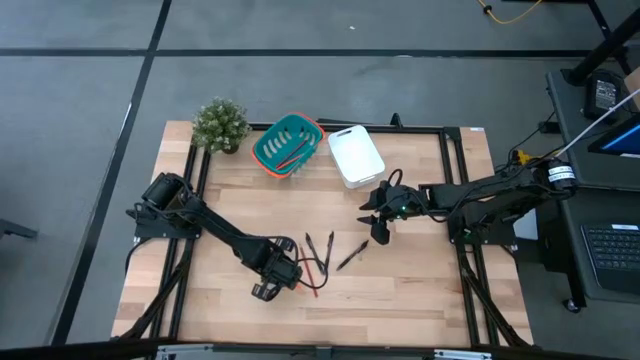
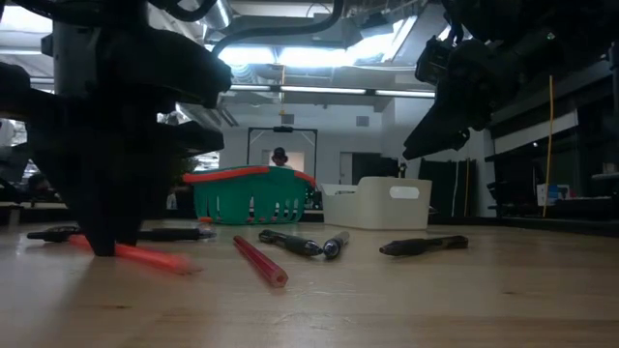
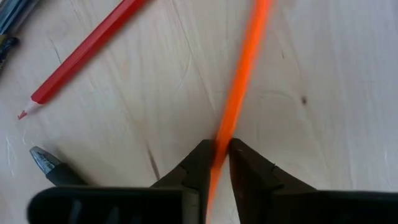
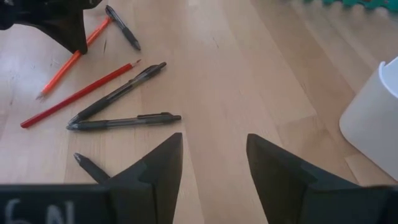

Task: Sort pens & pencils
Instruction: Put the orange pencil into the green basket

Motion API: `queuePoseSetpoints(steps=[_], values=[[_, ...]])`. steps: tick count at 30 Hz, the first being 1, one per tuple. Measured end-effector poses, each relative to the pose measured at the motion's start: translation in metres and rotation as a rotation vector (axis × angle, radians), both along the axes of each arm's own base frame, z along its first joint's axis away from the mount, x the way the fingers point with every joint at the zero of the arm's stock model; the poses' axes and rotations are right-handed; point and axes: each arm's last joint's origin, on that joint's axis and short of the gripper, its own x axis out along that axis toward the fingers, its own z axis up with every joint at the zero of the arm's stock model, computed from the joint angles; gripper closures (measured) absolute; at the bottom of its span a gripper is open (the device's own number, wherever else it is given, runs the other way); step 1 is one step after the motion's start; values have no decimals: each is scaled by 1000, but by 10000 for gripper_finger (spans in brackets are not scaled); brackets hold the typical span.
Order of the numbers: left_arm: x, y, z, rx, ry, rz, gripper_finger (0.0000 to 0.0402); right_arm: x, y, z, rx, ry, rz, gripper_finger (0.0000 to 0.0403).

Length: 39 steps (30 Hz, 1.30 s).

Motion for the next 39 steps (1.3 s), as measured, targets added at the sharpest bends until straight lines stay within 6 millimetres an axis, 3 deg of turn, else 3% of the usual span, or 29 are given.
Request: queuePoseSetpoints(steps=[7, 24, 39], values=[[0, 0, 0, 6, -2, 1, 381, 0, 0, 0, -1, 0, 1, 223], [1, 1, 0, 10, -12, 10, 385, 0, 0, 0, -1, 0, 0, 223], [-5, 7, 25, -15, -58, 20, 386, 0, 0, 0, -1, 2, 1, 223]])
